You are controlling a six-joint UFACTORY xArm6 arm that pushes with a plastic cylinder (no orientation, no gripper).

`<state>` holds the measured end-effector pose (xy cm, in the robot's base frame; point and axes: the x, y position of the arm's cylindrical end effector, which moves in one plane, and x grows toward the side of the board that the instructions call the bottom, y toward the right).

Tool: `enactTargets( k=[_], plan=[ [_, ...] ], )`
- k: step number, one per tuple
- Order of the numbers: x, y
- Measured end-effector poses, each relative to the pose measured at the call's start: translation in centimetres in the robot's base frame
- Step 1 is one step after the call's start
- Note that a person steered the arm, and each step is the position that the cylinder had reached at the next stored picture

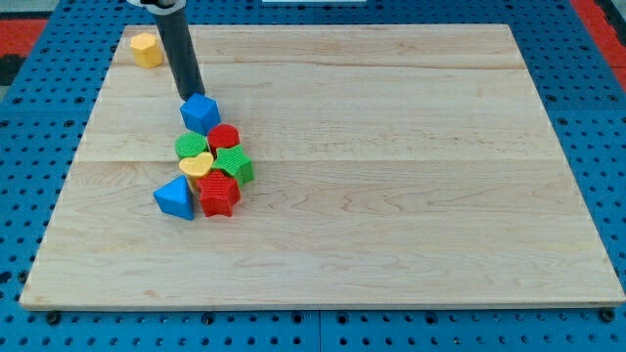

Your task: Push the blue cube to the top side of the blue triangle

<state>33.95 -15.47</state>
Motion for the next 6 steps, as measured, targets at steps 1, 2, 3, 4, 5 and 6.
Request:
enactTargets(
  k=[1,2,3,4,5,6],
  plan=[
    [-1.2,1.9],
    [-0.6,3.5],
    [1.7,1.2],
    [4.0,-1.3],
    [5.6,-2.6],
    [7.6,-3.4]
  ],
)
